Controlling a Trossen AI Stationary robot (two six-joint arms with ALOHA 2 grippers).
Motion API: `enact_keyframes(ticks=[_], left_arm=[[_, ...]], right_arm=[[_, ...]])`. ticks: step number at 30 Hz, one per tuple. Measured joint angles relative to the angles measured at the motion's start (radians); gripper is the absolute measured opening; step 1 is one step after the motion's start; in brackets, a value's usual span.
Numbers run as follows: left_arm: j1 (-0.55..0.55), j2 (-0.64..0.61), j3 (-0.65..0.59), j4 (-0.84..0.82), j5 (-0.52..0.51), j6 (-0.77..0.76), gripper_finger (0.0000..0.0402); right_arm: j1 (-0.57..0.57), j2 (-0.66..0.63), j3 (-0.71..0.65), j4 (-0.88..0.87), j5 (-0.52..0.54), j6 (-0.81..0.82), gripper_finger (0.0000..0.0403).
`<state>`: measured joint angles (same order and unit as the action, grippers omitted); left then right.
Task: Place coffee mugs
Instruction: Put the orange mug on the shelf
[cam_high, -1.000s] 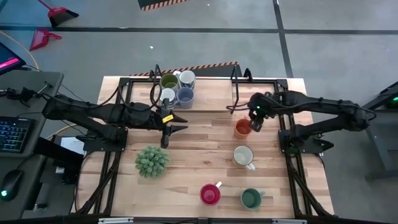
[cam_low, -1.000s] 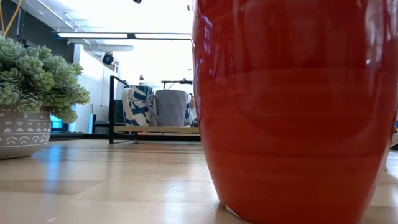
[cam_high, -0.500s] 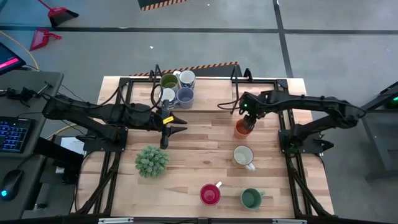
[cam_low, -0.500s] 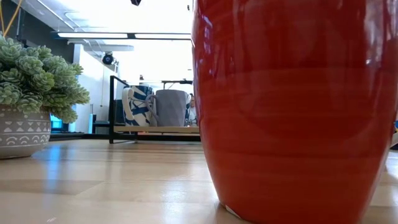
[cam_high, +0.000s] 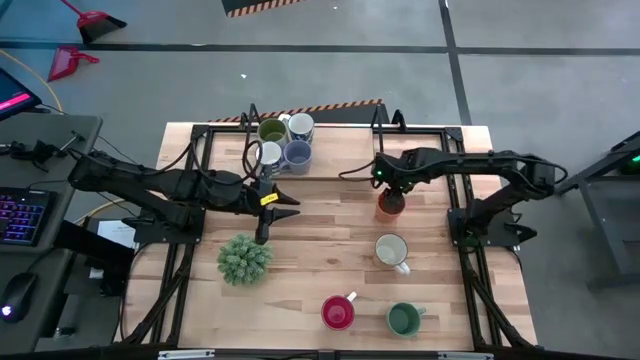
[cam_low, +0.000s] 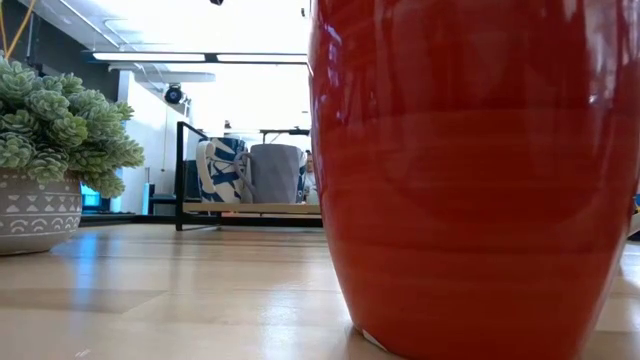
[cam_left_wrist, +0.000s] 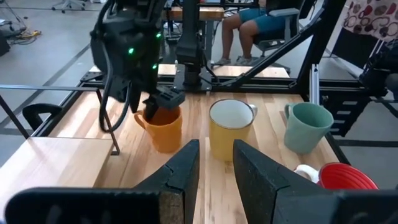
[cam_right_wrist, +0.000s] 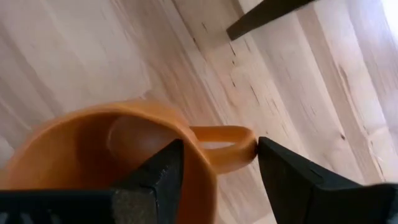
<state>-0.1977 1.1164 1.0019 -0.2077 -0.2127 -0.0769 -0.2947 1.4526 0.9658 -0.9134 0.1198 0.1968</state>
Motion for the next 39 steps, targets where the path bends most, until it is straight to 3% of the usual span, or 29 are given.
enact_keyframes(ticks=[10,21,39], left_arm=[[-0.001,0.000,0.000,-0.002,0.000,0.000,0.0086],[-0.001,0.000,0.000,-0.006,0.000,0.001,0.0086],[-0.001,0.000,0.000,-0.025,0.000,0.001,0.0085]], right_arm=[[0.000,0.046,0.000,0.028,-0.062,0.004,0.0175],[0.033,0.046,0.000,0.036,-0.074,0.056,0.0118],[0.034,-0.010,0.001,0.087,-0.040,0.073,0.0117]])
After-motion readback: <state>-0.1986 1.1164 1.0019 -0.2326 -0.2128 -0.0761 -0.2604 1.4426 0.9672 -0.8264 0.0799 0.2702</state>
